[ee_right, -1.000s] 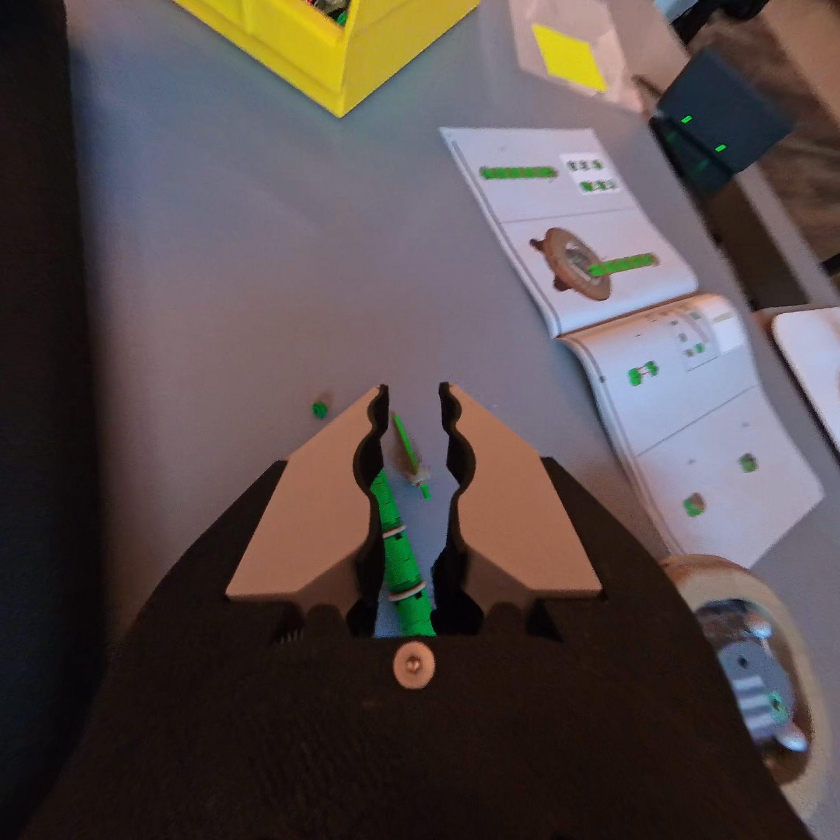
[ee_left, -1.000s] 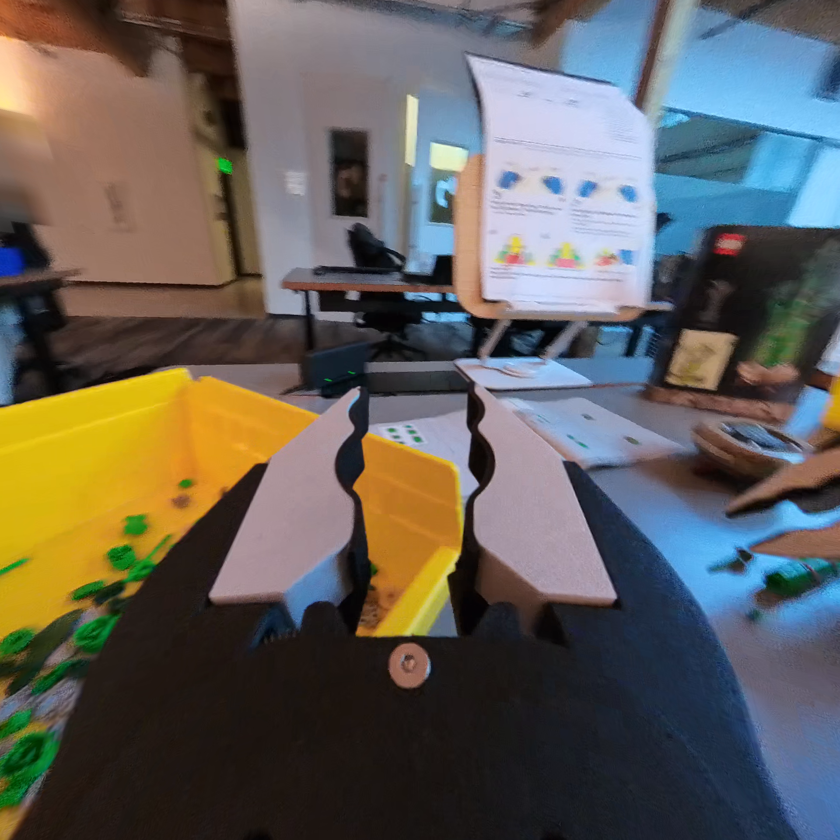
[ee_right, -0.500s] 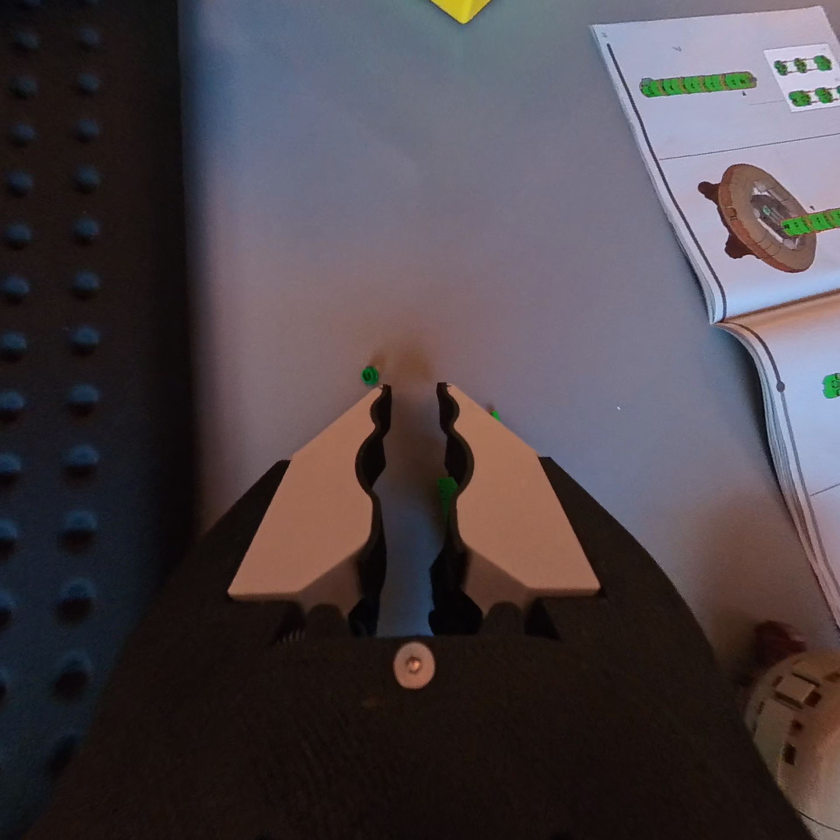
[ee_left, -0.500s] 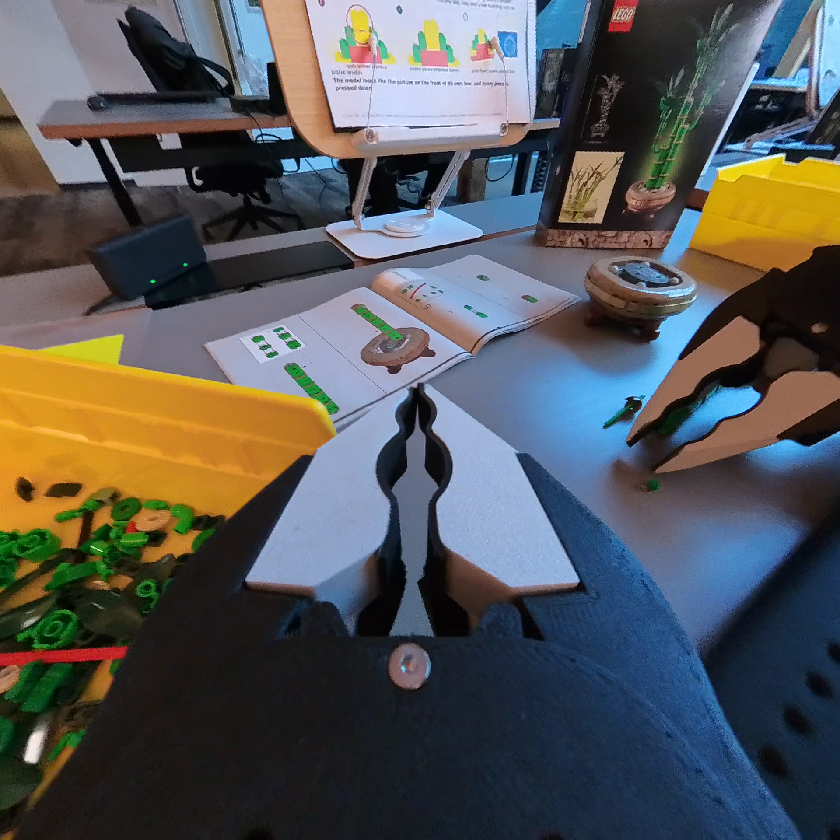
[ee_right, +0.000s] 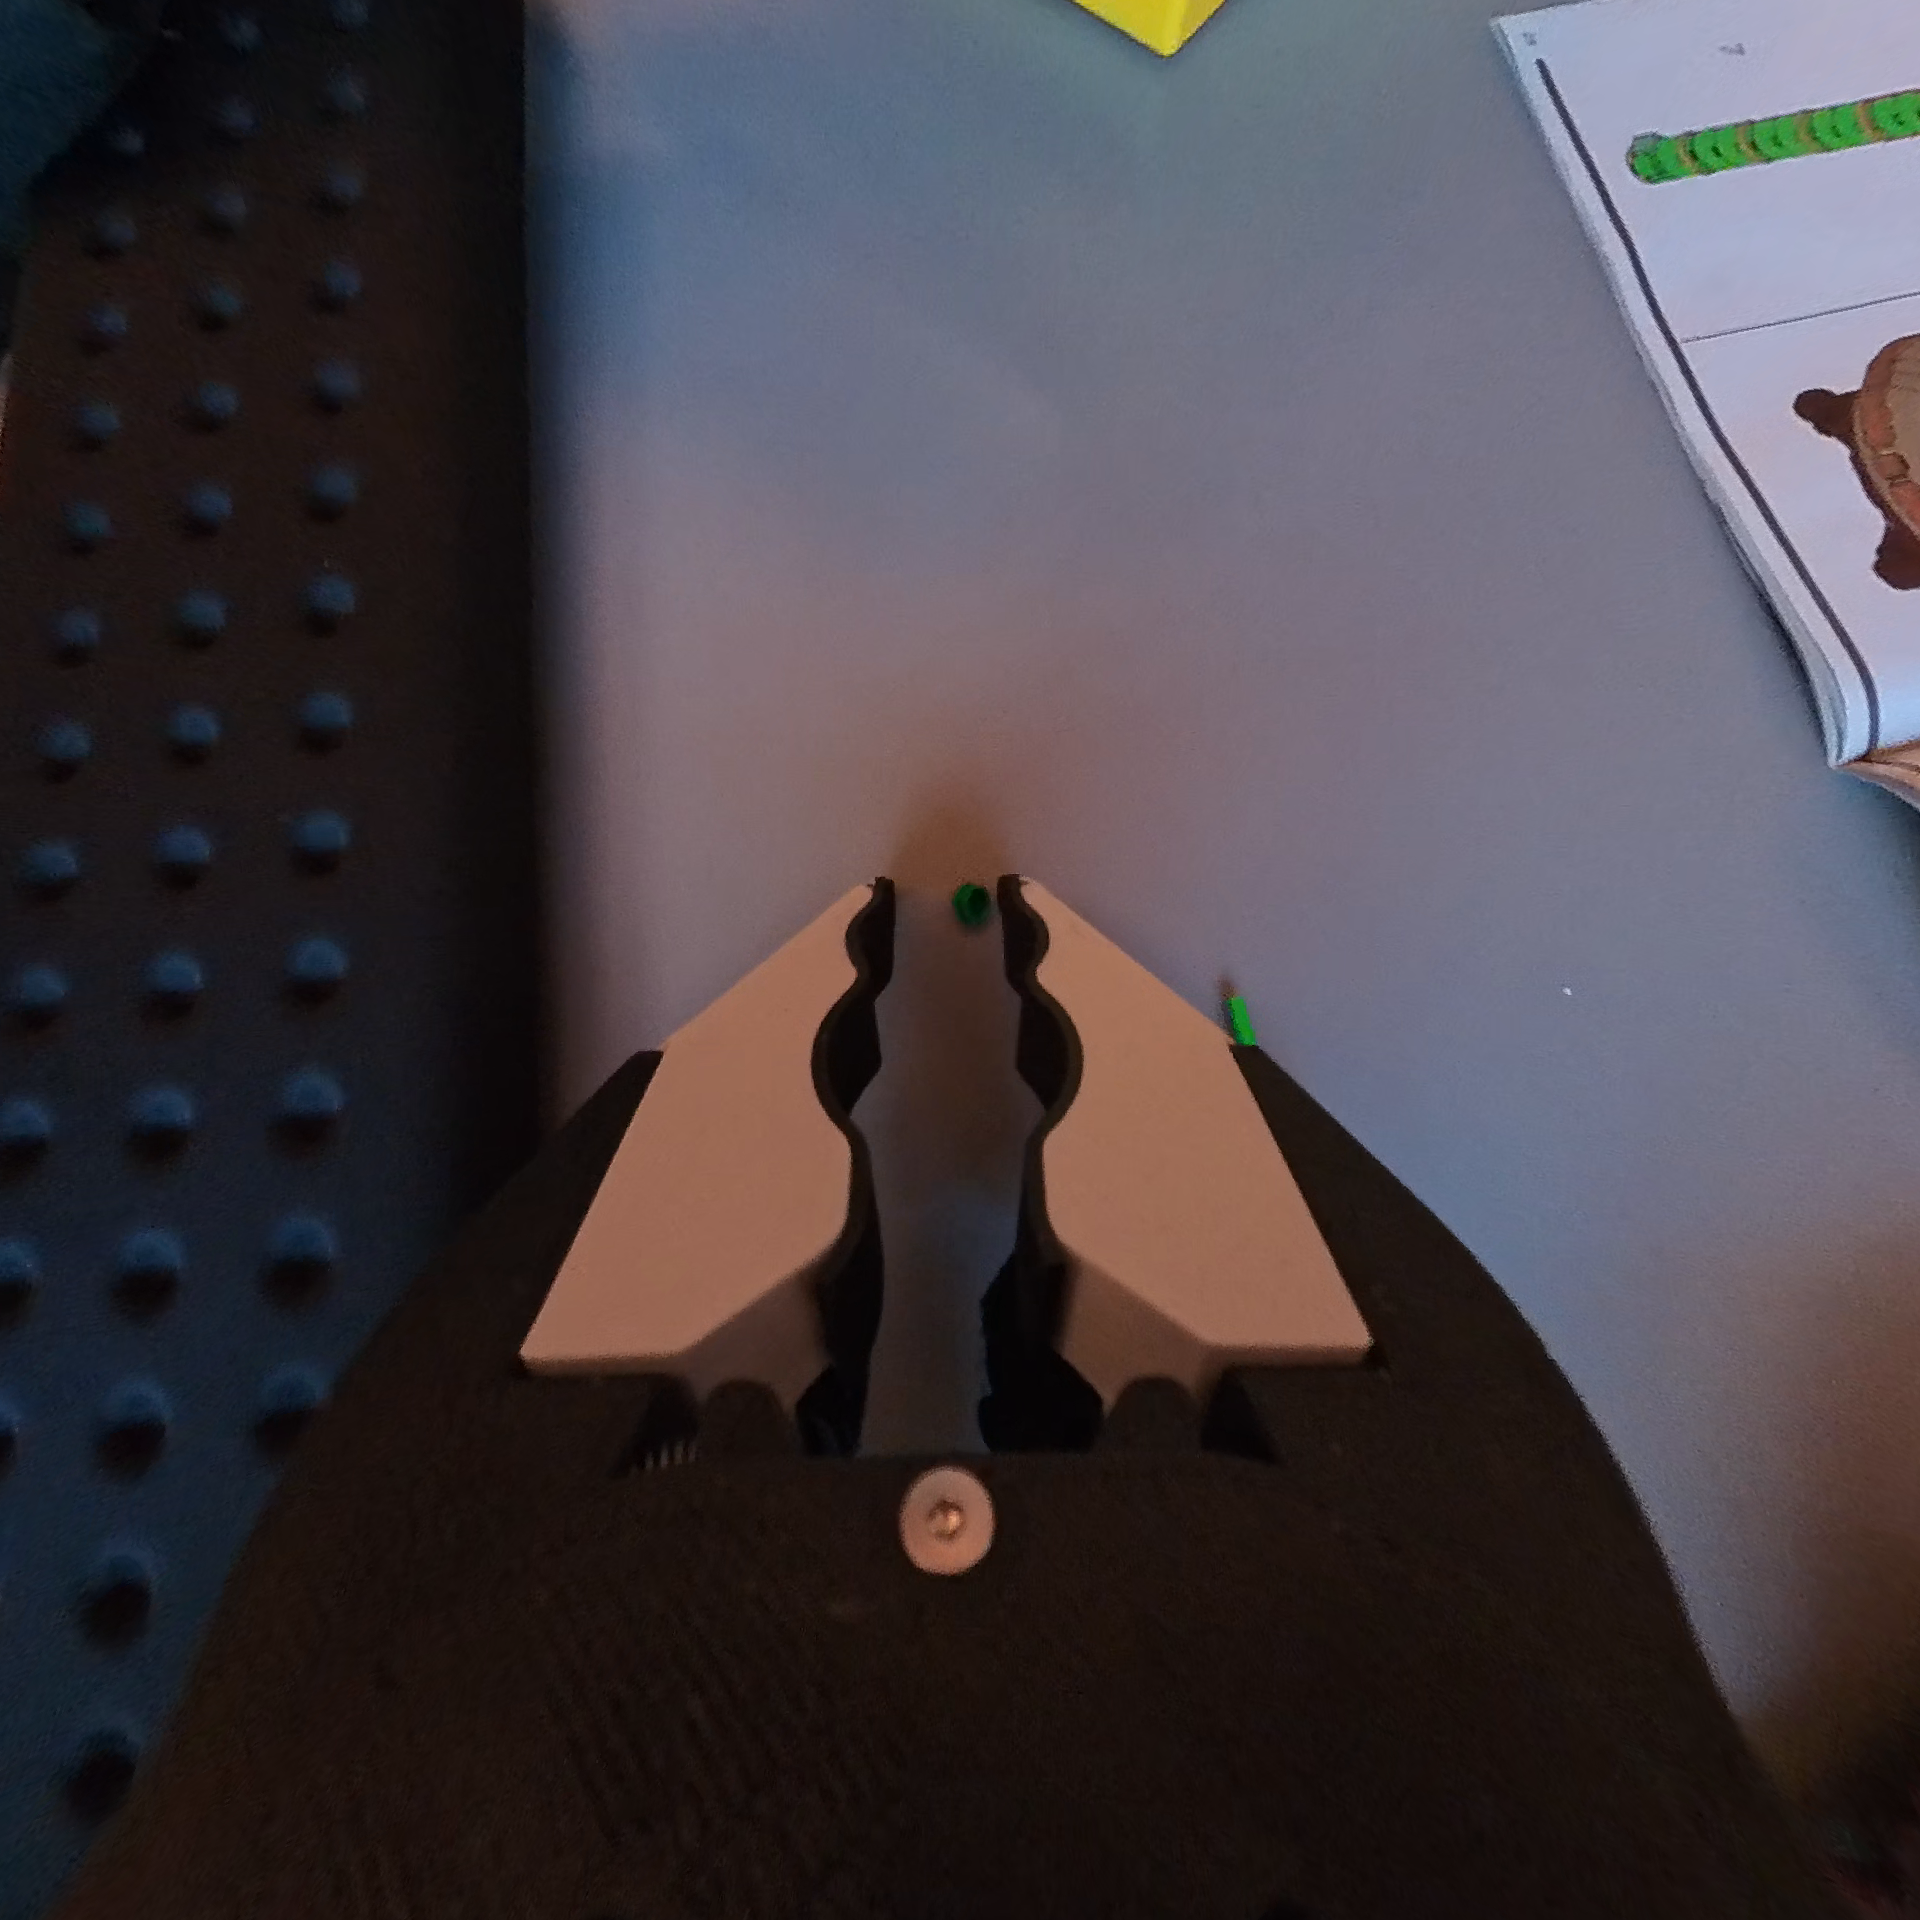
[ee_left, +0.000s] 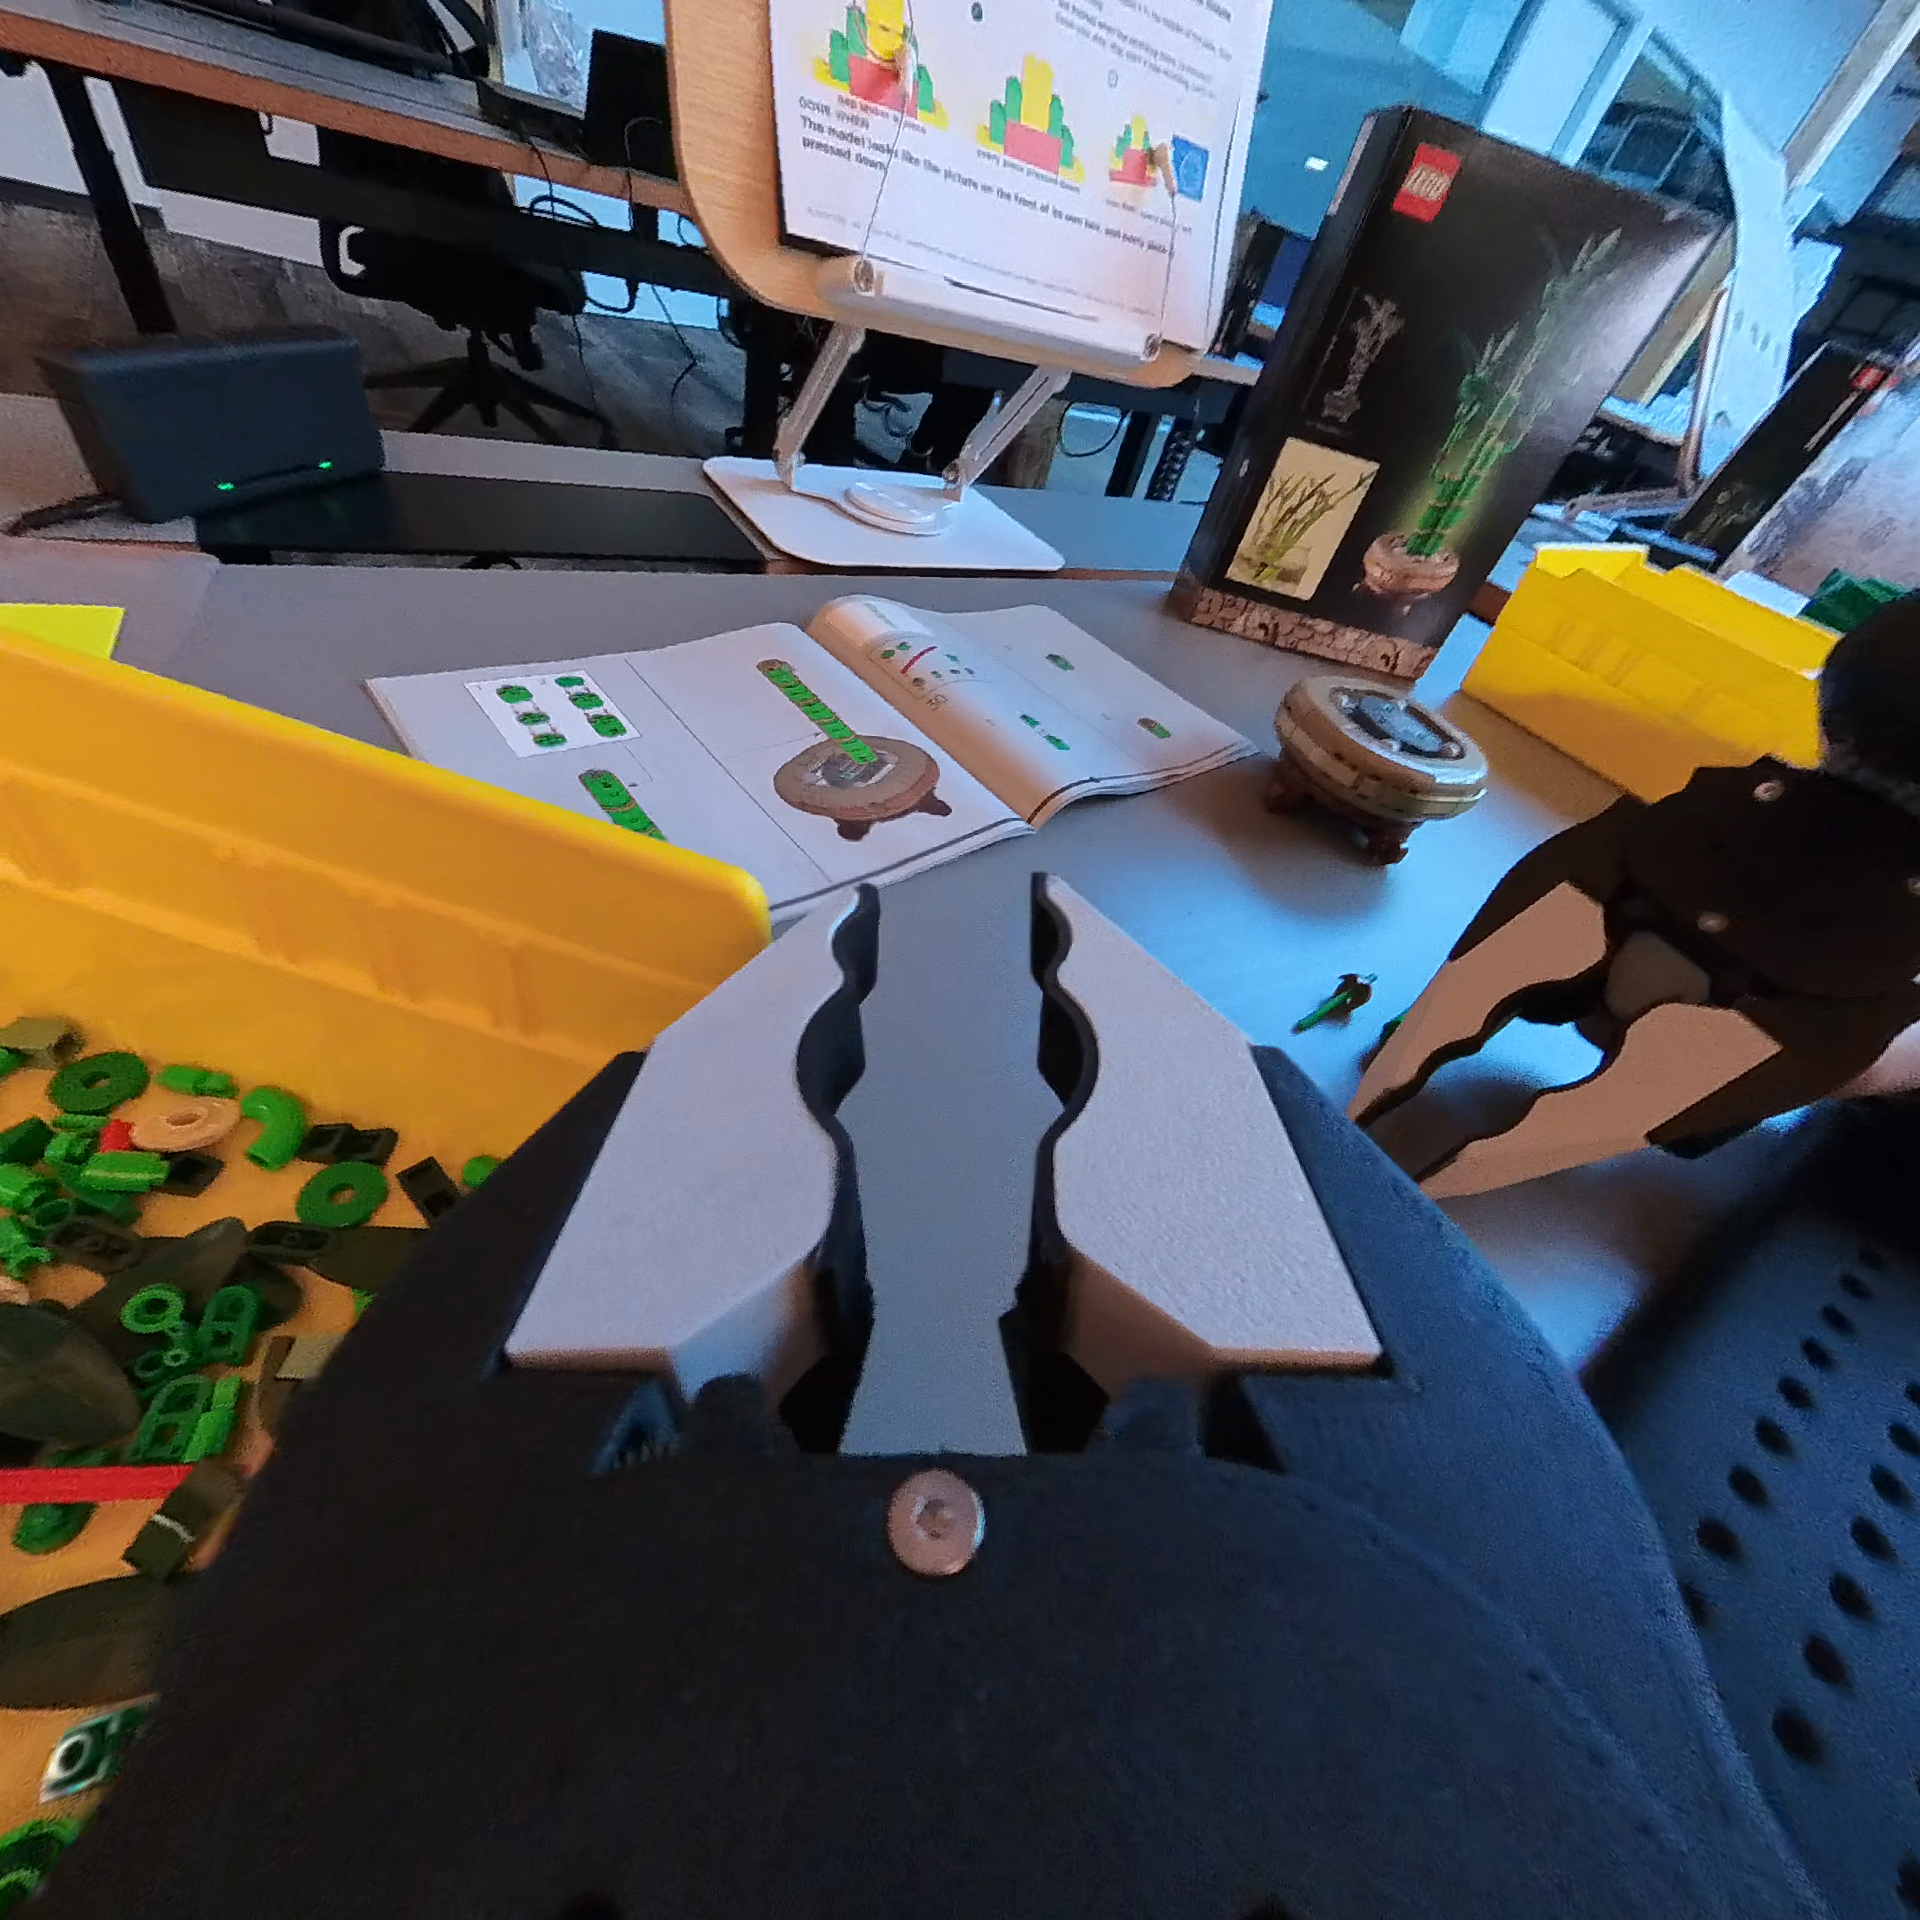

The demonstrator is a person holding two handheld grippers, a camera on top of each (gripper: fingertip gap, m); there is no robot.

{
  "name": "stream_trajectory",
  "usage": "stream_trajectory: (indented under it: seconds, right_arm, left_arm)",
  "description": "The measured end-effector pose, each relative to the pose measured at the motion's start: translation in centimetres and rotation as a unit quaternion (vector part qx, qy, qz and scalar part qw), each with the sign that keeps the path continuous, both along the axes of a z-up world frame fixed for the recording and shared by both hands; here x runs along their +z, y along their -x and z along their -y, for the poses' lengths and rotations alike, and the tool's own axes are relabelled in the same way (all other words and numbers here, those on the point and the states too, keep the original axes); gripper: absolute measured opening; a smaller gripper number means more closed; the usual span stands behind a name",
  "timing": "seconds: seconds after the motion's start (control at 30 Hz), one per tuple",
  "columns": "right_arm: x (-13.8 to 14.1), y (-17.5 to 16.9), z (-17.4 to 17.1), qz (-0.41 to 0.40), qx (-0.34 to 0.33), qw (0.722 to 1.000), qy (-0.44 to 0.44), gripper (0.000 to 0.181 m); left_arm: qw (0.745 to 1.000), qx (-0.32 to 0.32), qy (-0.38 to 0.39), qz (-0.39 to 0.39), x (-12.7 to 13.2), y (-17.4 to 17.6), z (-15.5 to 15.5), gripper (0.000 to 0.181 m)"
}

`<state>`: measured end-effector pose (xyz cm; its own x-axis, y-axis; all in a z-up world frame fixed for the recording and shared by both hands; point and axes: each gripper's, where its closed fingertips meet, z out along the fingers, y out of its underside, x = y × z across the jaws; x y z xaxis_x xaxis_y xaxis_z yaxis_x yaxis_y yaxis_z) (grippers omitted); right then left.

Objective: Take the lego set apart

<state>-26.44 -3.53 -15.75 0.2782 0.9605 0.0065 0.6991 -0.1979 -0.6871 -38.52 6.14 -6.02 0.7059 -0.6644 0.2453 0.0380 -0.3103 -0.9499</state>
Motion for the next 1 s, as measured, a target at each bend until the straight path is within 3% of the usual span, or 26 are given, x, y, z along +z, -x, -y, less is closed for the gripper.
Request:
stream_trajectory:
  seconds: [0.2,0.47,0.57,0.67,0.73,0.83,0.9,0.97,1.0]
  right_arm:
    - [0.0,-0.2,0.1,0.005,0.001,1.000,0.006,0.014]
    - [0.4,-0.2,0.4,0.022,0.035,0.998,-0.045,0.005]
    - [3.1,1.2,1.2,-0.019,0.089,0.985,-0.150,0.005]
    - [6.6,2.5,2.5,-0.072,0.134,0.951,-0.268,0.005]
    - [7.9,2.6,2.8,-0.093,0.137,0.940,-0.299,0.005]
    - [8.7,2.6,2.9,-0.127,0.128,0.945,-0.273,0.005]
    - [9.9,2.8,3.4,-0.190,0.119,0.953,-0.204,0.005]
    - [11.2,2.9,4.8,-0.277,0.128,0.951,-0.049,0.005]
    - [12.0,2.8,5.6,-0.318,0.135,0.937,0.055,0.005]
  left_arm:
    - [0.998,-0.030,0.015,0.060,0.9,-0.4,0.5,0.035]
    - [0.997,-0.062,0.013,0.046,0.6,-1.5,1.3,0.036]
    - [0.981,-0.148,0.035,0.118,2.0,-3.2,3.4,0.036]
    - [0.934,-0.272,0.076,0.217,4.1,-4.5,6.6,0.033]
    - [0.914,-0.317,0.072,0.241,5.2,-4.9,8.0,0.032]
    - [0.918,-0.334,0.042,0.211,5.2,-5.4,9.1,0.032]
    - [0.919,-0.346,0.021,0.187,5.1,-5.9,9.8,0.031]
    - [0.916,-0.364,0.000,0.168,5.1,-6.3,10.8,0.029]
    - [0.915,-0.372,-0.015,0.157,5.1,-6.6,11.3,0.028]
